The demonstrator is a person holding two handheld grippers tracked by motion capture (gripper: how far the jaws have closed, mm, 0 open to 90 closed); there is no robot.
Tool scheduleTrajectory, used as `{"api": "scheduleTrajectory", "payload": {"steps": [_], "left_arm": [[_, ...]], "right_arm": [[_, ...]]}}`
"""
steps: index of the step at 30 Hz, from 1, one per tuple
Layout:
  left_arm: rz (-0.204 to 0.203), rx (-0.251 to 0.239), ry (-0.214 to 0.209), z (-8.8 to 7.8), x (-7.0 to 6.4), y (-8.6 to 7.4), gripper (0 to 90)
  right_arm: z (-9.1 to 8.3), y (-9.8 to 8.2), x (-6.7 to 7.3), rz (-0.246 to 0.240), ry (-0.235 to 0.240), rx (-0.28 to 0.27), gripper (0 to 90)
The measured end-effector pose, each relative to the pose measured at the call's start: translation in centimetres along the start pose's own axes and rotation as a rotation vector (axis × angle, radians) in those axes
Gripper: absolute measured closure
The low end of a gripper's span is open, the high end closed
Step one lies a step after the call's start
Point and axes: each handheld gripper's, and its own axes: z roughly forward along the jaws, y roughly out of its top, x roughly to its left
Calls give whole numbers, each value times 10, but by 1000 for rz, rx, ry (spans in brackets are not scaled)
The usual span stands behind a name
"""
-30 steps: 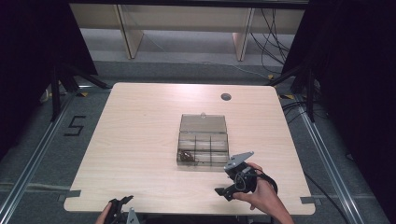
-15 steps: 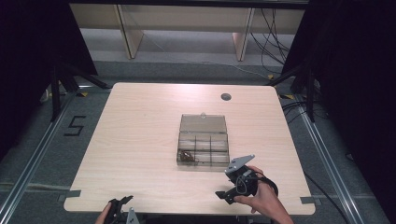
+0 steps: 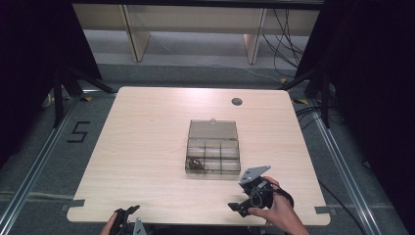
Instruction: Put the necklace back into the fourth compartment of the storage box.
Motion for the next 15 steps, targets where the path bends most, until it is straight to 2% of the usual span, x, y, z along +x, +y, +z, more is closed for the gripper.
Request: {"api": "scheduleTrajectory", "payload": {"steps": [1,4,5,6,7,8,9,10,12,15], "left_arm": [[9,5,-3,0,0,0,158],[2,-13,2,0,-1,-1,158],[1,-11,0,0,-1,-1,158],[7,-10,3,-1,0,0,158],[7,-10,3,-1,0,0,158],[7,-11,2,-1,0,0,158],[-3,-24,2,0,-2,0,158],[11,-15,2,0,-1,0,158],[8,-20,1,0,-2,0,158],[12,-16,-1,0,-2,0,158]], "right_arm": [[3,-2,-2,-26,11,-29,173],[2,-4,-3,-15,-4,-30,177],[3,-6,-3,3,3,-26,177],[4,-7,-3,2,-8,-24,178],[4,-8,-4,-19,-2,-37,179],[4,-8,-4,-19,-2,-37,179],[5,-9,-4,-12,-2,-49,179],[4,-10,-3,2,-4,-49,179],[3,-11,-3,-5,-8,-43,178],[4,-14,0,30,-11,-44,177]]}}
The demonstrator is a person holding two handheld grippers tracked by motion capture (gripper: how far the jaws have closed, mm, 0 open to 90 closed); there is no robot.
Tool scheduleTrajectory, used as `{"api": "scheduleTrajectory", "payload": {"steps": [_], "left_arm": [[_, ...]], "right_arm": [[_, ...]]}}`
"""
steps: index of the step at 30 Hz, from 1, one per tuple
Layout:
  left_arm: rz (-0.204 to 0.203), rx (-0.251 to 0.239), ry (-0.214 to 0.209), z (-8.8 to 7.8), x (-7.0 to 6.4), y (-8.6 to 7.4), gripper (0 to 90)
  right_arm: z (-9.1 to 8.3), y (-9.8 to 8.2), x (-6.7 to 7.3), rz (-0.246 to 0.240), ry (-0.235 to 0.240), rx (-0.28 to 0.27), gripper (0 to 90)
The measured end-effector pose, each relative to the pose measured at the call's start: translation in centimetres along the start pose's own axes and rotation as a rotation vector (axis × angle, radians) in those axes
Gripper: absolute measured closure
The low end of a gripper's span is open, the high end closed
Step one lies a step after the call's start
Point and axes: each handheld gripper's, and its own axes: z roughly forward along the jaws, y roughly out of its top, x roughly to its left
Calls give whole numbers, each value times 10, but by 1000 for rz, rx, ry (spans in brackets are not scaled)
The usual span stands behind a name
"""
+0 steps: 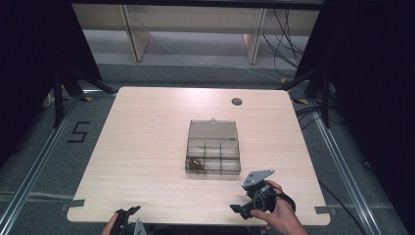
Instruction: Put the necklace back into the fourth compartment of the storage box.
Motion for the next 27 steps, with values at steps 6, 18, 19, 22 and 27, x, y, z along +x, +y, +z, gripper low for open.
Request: {"api": "scheduleTrajectory", "payload": {"steps": [6,18,19,22,27], "left_arm": [[1,0,0,0,0,0,158],[5,-8,2,1,-1,0,158],[4,-13,3,1,-1,0,158],[21,-8,-4,1,-1,1,158],[29,-3,-4,0,-1,1,158]], "right_arm": [[-3,-5,3,-2,6,-16,175],[-9,-14,12,-35,-42,-21,173],[-8,-16,13,-28,-47,-28,173],[-8,-19,14,-33,-47,-28,175],[-8,-23,15,-27,-49,-25,176]]}}
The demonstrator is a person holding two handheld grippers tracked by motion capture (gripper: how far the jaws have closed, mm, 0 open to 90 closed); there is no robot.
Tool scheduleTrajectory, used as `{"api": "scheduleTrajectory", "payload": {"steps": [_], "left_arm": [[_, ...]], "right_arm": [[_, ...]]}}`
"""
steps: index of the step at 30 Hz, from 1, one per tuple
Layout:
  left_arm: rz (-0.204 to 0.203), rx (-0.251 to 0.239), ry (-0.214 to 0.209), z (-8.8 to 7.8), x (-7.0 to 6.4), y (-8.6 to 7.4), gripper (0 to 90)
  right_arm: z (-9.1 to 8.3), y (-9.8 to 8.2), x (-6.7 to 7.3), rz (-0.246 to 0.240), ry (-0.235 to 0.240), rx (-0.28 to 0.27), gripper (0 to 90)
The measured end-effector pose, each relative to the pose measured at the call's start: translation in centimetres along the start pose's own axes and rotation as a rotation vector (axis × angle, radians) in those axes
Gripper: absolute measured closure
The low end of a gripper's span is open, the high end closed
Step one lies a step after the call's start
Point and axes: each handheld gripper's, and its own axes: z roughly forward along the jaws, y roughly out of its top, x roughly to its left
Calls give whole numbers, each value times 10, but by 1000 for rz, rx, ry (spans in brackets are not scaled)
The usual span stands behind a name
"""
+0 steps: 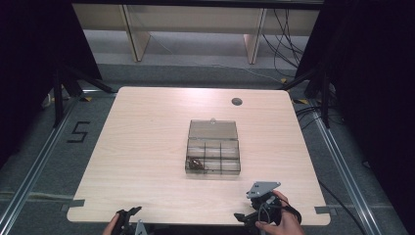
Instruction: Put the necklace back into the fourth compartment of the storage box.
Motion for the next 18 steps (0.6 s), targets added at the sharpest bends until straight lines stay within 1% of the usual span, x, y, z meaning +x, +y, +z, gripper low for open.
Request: {"api": "scheduleTrajectory", "payload": {"steps": [1,2,3,5,6,9,10,11,13,14,15,18], "left_arm": [[0,-1,-1,0,0,0,158],[-1,-1,-1,0,0,0,158],[0,0,-1,0,0,0,158],[0,0,-1,0,0,0,158],[0,0,-1,0,0,0,158],[-1,-3,-1,0,0,0,158],[0,-3,-1,0,0,0,158],[0,-3,-1,0,0,0,158],[-1,-6,-1,0,0,0,158],[-2,-7,0,0,0,0,158],[-3,-8,2,0,0,0,158],[-6,-10,0,0,-1,0,158]], "right_arm": [[-1,-2,0,8,-3,17,175],[-1,-2,0,8,-3,17,175],[1,-4,0,-11,2,-2,174],[0,-5,2,6,4,-1,173],[0,-5,2,6,4,-1,173],[0,-7,4,-4,4,-3,173],[-1,-7,4,0,2,-3,174],[-1,-7,4,-15,4,-9,174],[-2,-8,4,-16,1,-11,174],[-2,-8,4,-10,3,-11,174],[-3,-9,5,7,3,-7,175],[-3,-10,4,2,8,-9,176]]}}
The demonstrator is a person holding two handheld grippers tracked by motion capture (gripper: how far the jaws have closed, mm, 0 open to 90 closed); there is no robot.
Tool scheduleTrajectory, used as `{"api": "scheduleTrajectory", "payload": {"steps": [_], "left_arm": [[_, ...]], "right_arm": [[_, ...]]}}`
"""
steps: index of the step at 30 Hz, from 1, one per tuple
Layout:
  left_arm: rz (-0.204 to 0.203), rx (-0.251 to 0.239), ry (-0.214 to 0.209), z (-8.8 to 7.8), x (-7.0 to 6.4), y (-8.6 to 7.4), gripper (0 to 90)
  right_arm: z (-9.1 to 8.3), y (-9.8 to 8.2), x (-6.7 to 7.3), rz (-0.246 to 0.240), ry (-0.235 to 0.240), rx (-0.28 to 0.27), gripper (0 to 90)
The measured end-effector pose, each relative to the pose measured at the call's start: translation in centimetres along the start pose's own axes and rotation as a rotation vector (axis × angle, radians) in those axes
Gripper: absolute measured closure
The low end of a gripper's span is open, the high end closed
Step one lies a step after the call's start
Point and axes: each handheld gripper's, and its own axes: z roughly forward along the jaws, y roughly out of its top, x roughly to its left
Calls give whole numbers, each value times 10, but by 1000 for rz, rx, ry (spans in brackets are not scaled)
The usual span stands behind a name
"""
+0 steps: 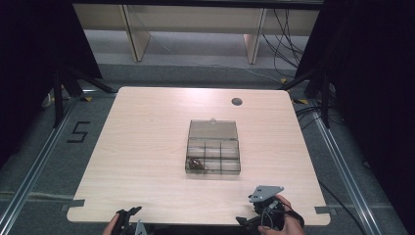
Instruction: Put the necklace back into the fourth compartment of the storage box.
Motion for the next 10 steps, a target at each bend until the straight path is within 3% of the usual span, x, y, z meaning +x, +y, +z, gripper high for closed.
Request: {"api": "scheduleTrajectory", "payload": {"steps": [10], "left_arm": [[5,4,1,-1,0,0,158]], "right_arm": [[-2,-4,-6,9,3,-3,179]]}}
